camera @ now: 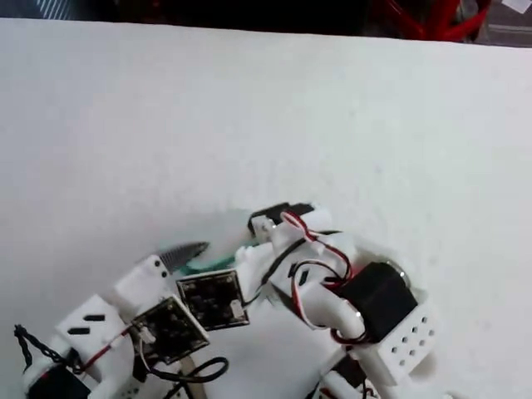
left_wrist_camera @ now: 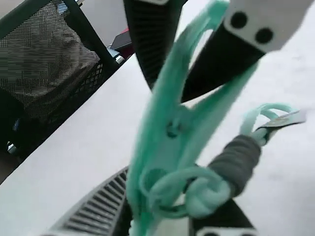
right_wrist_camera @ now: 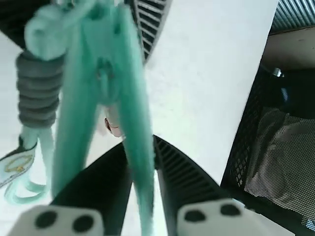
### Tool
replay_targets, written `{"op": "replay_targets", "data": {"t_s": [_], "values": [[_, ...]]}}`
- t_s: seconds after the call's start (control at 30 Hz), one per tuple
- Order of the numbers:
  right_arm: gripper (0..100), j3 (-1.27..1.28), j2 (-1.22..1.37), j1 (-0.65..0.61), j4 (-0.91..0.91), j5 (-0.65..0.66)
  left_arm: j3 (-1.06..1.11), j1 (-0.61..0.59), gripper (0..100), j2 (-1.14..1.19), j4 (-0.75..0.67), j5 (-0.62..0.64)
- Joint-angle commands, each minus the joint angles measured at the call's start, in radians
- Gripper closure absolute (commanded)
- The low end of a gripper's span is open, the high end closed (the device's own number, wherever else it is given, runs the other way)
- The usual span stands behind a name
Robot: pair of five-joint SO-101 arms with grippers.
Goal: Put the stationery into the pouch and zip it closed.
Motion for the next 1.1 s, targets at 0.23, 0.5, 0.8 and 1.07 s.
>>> {"op": "replay_targets", "data": {"t_s": [0.23, 0.5, 0.8, 1.07], "values": [[98.1, -0.057, -0.016, 0.027, -0.099, -0.087, -0.091, 0.001, 98, 0.004, 0.066, 0.012], [98.1, -0.054, -0.015, 0.03, -0.099, -0.183, -0.305, 0.001, 98, 0.004, 0.057, 0.014], [98.0, 0.114, -0.024, 0.101, -0.217, -0.222, -0.342, 0.001, 98, 0.004, 0.028, 0.017], [90.3, 0.276, -0.025, 0.211, -0.398, -0.262, -0.331, 0.001, 98, 0.005, -0.044, 0.018]]}}
